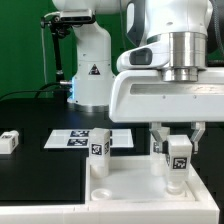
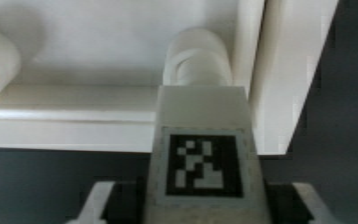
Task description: Assemble square table
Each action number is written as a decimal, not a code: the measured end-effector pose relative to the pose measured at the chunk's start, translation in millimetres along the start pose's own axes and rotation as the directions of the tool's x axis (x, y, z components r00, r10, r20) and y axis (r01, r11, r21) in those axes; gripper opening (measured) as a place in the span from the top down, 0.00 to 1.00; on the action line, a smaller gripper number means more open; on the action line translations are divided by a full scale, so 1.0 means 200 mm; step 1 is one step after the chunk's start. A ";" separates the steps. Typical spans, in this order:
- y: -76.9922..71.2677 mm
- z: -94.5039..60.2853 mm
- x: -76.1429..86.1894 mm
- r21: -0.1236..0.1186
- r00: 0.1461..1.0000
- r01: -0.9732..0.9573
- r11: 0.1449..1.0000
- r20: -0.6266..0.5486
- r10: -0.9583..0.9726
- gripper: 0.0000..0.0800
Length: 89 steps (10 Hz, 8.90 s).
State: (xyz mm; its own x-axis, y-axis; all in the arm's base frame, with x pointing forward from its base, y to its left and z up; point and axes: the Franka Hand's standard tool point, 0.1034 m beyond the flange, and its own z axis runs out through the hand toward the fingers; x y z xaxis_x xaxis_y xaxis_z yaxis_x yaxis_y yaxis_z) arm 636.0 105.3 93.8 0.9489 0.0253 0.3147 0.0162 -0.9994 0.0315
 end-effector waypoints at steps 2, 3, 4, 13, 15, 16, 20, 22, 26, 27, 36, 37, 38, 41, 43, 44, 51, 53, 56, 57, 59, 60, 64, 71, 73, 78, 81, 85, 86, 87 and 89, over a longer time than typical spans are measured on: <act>0.00 0.01 0.00 -0.001 1.000 0.001 1.000 -0.002 -0.001 0.64; 0.00 0.01 0.00 -0.001 1.000 0.001 1.000 -0.009 -0.001 0.64; 0.00 0.02 0.00 -0.003 1.000 0.002 1.000 -0.007 -0.002 0.64; -0.01 0.07 -0.05 -0.004 0.996 0.016 1.000 -0.084 -0.017 0.40; -0.01 0.07 -0.05 -0.004 0.996 0.017 1.000 -0.084 -0.017 0.26; -0.01 0.04 -0.03 -0.003 0.997 0.021 1.000 -0.079 -0.021 0.20; 0.02 -0.09 0.05 0.009 0.997 0.043 0.999 -0.072 -0.042 0.19; 0.02 -0.10 0.04 0.011 0.997 0.044 0.999 -0.060 -0.043 0.19; 0.02 -0.09 -0.01 0.022 0.994 0.010 1.000 0.109 -0.013 0.19; 0.03 -0.09 0.00 0.030 0.982 -0.021 0.999 0.189 0.015 0.19; 0.01 0.00 -0.02 0.041 0.956 -0.145 0.989 0.262 0.130 0.19; 0.01 0.01 -0.02 0.036 0.956 -0.144 0.989 0.264 0.130 0.26; 0.00 0.01 -0.03 0.030 0.957 -0.134 0.991 0.264 0.121 0.26; 0.00 0.01 -0.03 0.027 0.958 -0.128 0.991 0.263 0.117 0.65; 0.01 0.01 -0.03 0.019 0.953 -0.158 0.987 0.264 0.148 0.65; 0.01 0.01 -0.03 0.019 0.953 -0.158 0.987 0.264 0.147 0.65; 0.02 0.02 -0.02 -0.167 0.527 -0.812 0.560 0.204 0.825 0.64; 0.02 0.02 -0.03 -0.211 0.361 -0.895 0.393 0.174 0.916 0.64; 0.02 0.02 -0.03 -0.204 0.391 -0.883 0.423 0.180 0.903 0.64; 0.01 0.02 -0.04 -0.197 0.433 -0.862 0.466 0.191 0.881 0.36; 0.01 0.02 -0.03 -0.173 0.534 -0.804 0.569 0.212 0.819 0.23; 0.02 0.02 -0.03 -0.155 0.596 -0.759 0.632 0.225 0.771 0.20; 0.01 0.02 -0.03 -0.057 0.853 -0.451 0.891 0.265 0.449 0.19; 0.01 0.02 -0.03 0.075 0.958 0.134 0.988 0.246 -0.148 0.19; 0.03 0.02 -0.03 0.088 0.936 0.244 0.966 0.240 -0.258 0.19; 0.04 0.02 -0.02 0.080 0.941 0.224 0.971 0.242 -0.237 0.64; 0.03 0.02 -0.02 0.047 0.963 0.090 0.995 0.250 -0.099 0.64; 0.02 0.03 -0.02 -0.059 0.898 -0.363 0.930 0.243 0.366 0.64; 0.02 0.03 -0.02 -0.089 0.820 -0.516 0.852 0.236 0.522 0.64; 0.01 0.03 -0.02 -0.121 0.715 -0.653 0.748 0.227 0.661 0.64; 0.00 0.03 -0.01 -0.175 0.553 -0.791 0.586 0.203 0.808 0.64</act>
Offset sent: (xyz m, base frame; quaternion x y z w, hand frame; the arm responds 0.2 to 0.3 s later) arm 0.0030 0.0006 -0.0077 -0.0062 0.0091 0.0007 0.9999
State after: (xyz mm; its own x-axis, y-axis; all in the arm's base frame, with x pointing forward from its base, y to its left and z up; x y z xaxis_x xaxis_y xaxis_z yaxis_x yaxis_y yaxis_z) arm 635.5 104.6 86.6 0.6023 -0.7982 0.0068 -0.7963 -0.6014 -0.0644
